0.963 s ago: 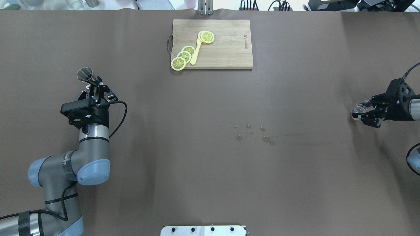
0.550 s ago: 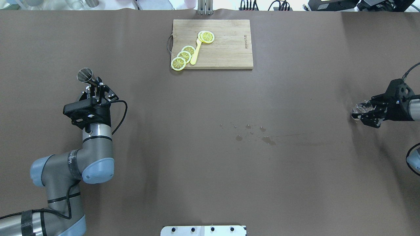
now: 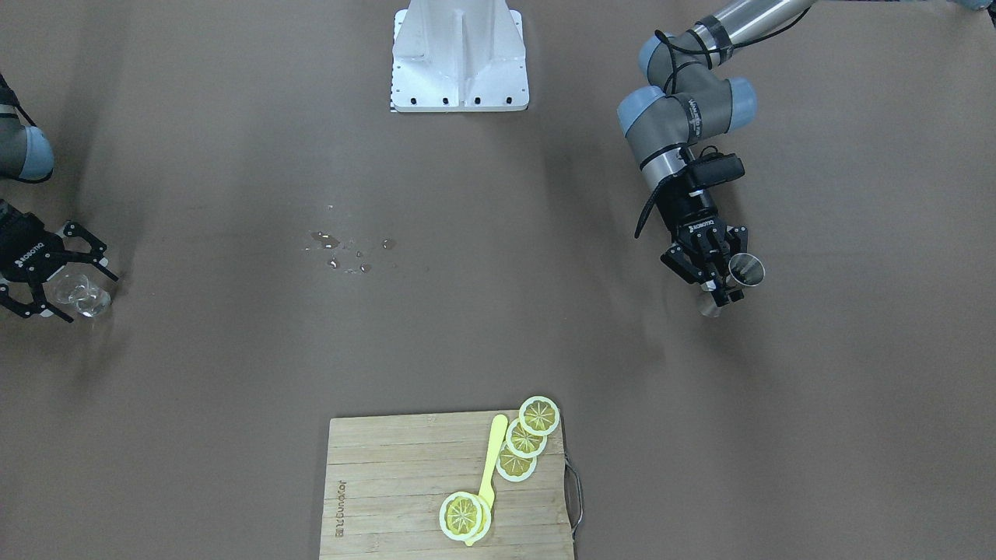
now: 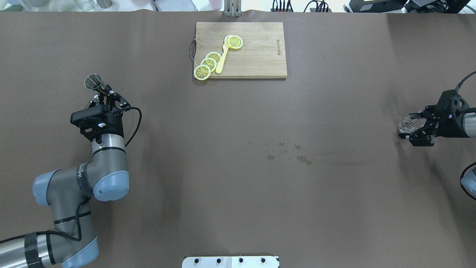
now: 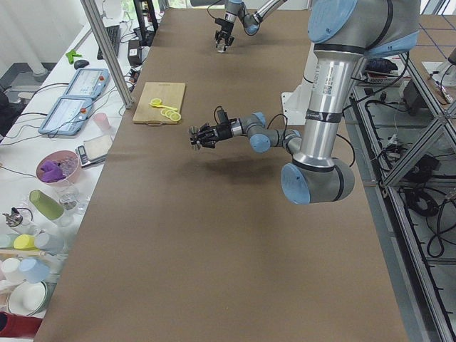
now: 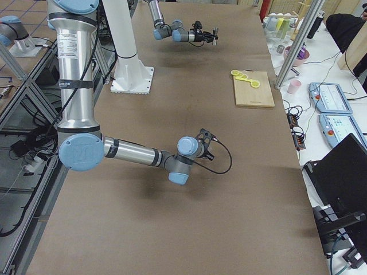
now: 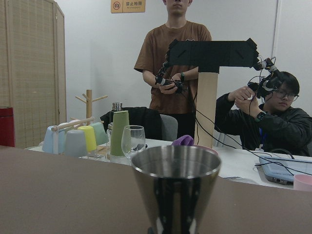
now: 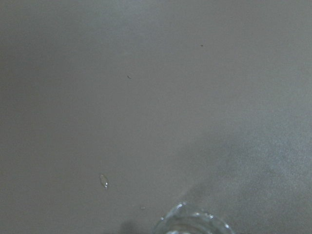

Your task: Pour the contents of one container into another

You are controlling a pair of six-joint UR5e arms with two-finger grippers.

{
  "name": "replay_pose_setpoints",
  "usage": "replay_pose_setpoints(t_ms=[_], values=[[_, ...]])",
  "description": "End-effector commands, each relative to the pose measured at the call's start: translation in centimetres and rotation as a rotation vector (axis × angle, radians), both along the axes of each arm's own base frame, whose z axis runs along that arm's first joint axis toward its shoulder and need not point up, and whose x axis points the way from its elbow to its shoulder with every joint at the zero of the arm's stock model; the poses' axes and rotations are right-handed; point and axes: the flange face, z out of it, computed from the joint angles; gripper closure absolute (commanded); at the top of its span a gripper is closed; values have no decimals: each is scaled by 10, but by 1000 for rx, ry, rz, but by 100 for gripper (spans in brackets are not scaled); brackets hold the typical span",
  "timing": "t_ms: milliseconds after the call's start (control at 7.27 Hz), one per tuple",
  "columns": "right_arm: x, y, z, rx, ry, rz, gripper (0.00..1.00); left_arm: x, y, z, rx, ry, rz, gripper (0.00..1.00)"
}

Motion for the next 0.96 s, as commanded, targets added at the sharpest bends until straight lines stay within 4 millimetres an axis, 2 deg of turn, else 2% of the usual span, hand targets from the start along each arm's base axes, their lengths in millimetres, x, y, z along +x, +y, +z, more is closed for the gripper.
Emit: replay_pose_setpoints(t_ms=[0, 275, 688, 825], values=[[0, 1, 1, -1, 0, -1, 0, 14, -8, 13, -27, 12, -10, 100], [3, 3, 2, -9, -3, -5, 0, 26, -18, 18, -32, 9, -24, 100], [11, 15, 3, -20, -32, -37, 0, 32, -19, 25, -34, 8, -30, 100], [21, 19, 7, -34, -33, -36, 0, 34, -20, 30, -36, -4, -32, 100]])
